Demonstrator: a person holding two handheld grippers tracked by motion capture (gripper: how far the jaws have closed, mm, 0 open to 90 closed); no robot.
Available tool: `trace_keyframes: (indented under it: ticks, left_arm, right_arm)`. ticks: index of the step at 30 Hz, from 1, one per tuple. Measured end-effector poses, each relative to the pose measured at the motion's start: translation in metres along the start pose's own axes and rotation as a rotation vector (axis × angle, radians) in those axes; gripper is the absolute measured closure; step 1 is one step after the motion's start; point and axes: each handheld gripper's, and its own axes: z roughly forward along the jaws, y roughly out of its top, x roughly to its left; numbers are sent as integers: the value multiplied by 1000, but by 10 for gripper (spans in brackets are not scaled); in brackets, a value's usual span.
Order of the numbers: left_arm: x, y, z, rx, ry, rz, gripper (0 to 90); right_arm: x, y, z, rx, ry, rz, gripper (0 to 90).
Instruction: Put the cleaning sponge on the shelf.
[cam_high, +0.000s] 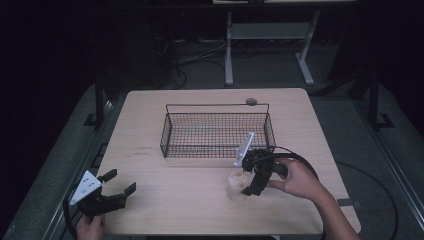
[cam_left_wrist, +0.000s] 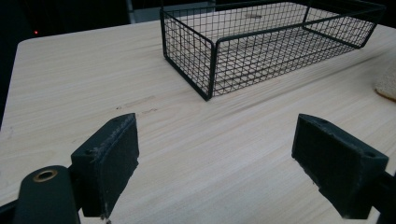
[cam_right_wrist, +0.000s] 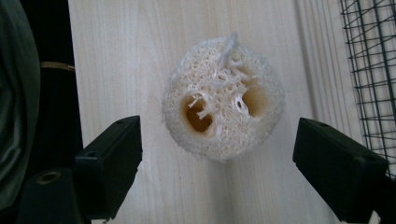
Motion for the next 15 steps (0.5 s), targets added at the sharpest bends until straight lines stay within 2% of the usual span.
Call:
trace_keyframes:
  ticks: [12, 15]
  left_arm:
    - [1, 0, 0, -4, -1, -2, 141]
    - [1, 0, -1, -6, 0, -6, 141]
  right_arm:
    - [-1, 13, 10, 49, -3, -29, 172]
    - [-1, 14, 12, 60, 5, -36, 213]
